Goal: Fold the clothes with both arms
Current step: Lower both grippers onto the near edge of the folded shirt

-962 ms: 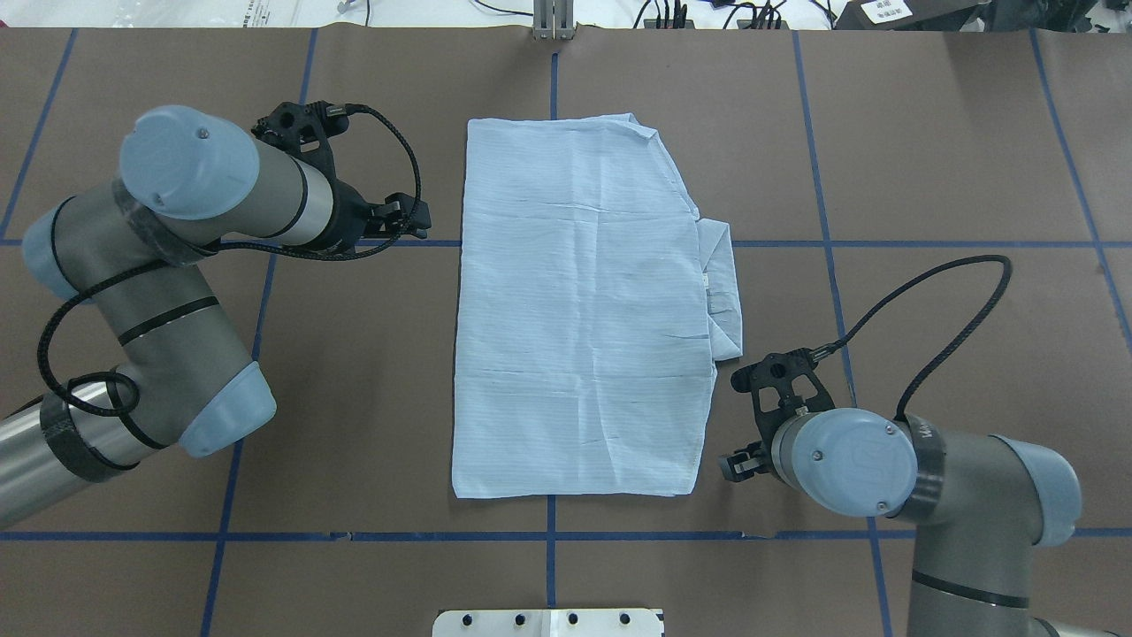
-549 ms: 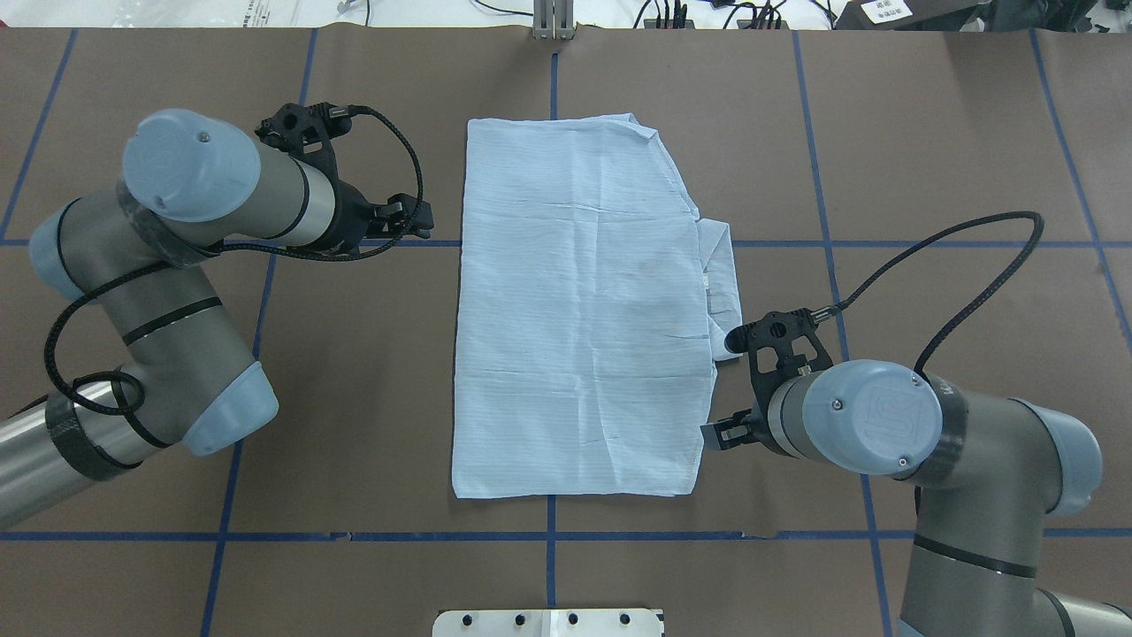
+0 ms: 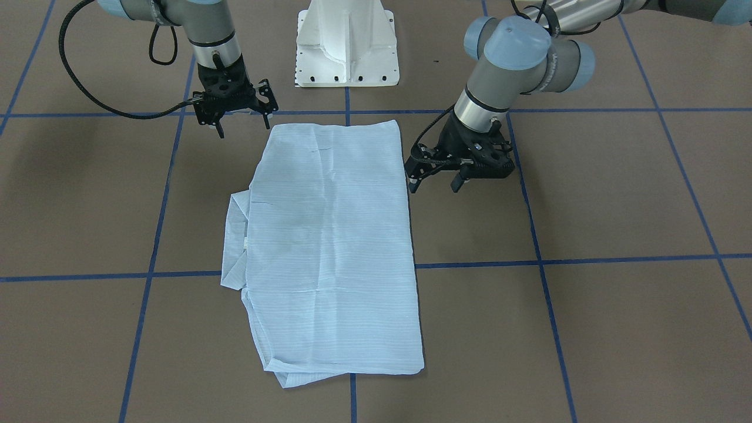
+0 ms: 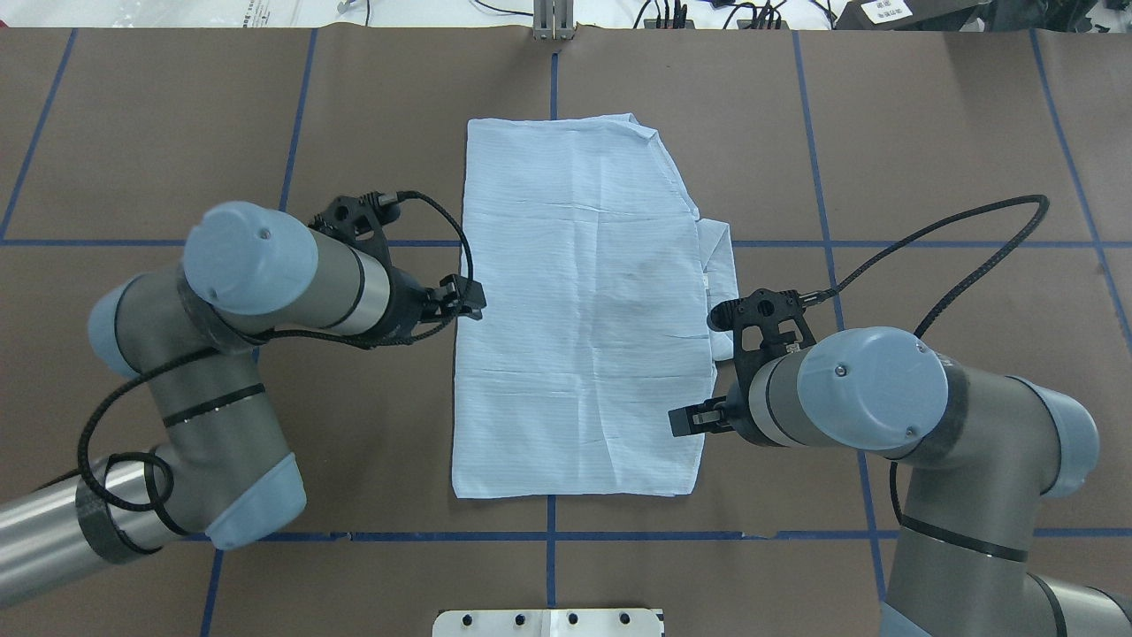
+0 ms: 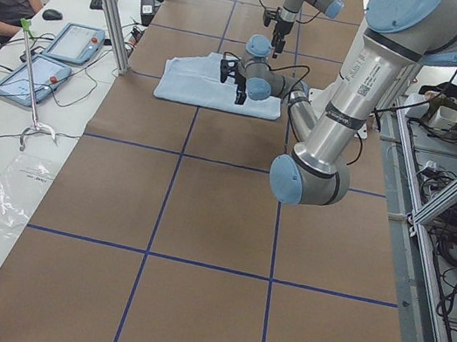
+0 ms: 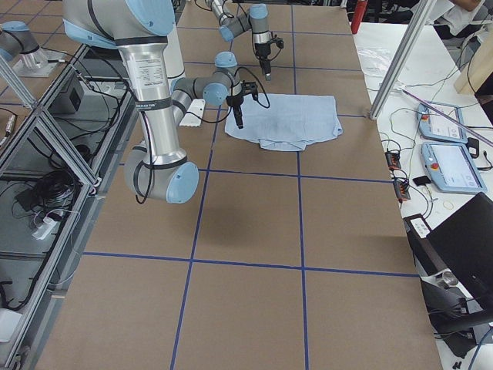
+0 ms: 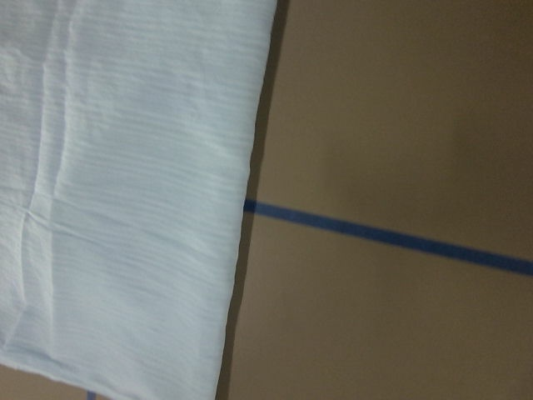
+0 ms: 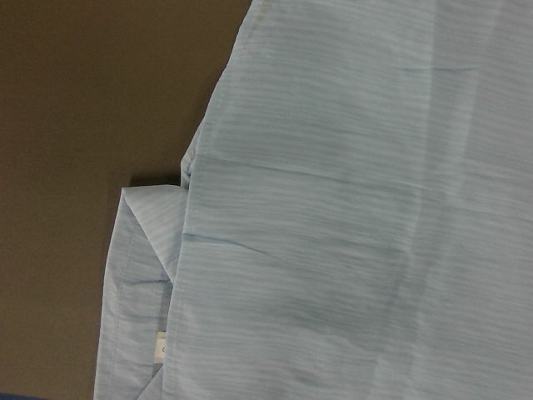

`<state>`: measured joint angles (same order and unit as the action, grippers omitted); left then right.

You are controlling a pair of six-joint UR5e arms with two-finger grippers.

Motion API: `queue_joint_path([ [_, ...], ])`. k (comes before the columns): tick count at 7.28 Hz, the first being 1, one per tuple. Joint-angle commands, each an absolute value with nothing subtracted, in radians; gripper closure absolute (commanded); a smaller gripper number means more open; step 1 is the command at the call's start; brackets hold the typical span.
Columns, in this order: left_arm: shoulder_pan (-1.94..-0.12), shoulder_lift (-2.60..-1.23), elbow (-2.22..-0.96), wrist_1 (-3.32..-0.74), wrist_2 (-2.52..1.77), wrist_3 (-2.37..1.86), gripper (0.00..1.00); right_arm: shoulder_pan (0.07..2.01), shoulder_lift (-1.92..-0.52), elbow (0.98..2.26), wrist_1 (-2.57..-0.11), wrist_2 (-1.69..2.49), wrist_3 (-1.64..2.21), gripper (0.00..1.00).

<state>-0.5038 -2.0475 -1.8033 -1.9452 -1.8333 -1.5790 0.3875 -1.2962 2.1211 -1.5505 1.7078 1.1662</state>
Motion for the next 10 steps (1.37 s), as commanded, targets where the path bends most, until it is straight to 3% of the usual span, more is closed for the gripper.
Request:
queue_joint_path([
  [1,-0.346,-2.042,-1.812,-1.93,-1.753,-1.736,0.01,0.387,-1.296,2.122,-1.485,1.745,1.274,0.0],
  [9,-0.279,-2.025,-1.81,-1.839,-1.743,-1.769,0.18,0.385,-1.292,2.117,-1.485,1.756,1.276,0.0],
  [10,-0.272,-2.025,-1.807,-1.839,-1.743,-1.769,0.24,0.385,-1.293,2.115,-1.485,1.756,1.276,0.0],
])
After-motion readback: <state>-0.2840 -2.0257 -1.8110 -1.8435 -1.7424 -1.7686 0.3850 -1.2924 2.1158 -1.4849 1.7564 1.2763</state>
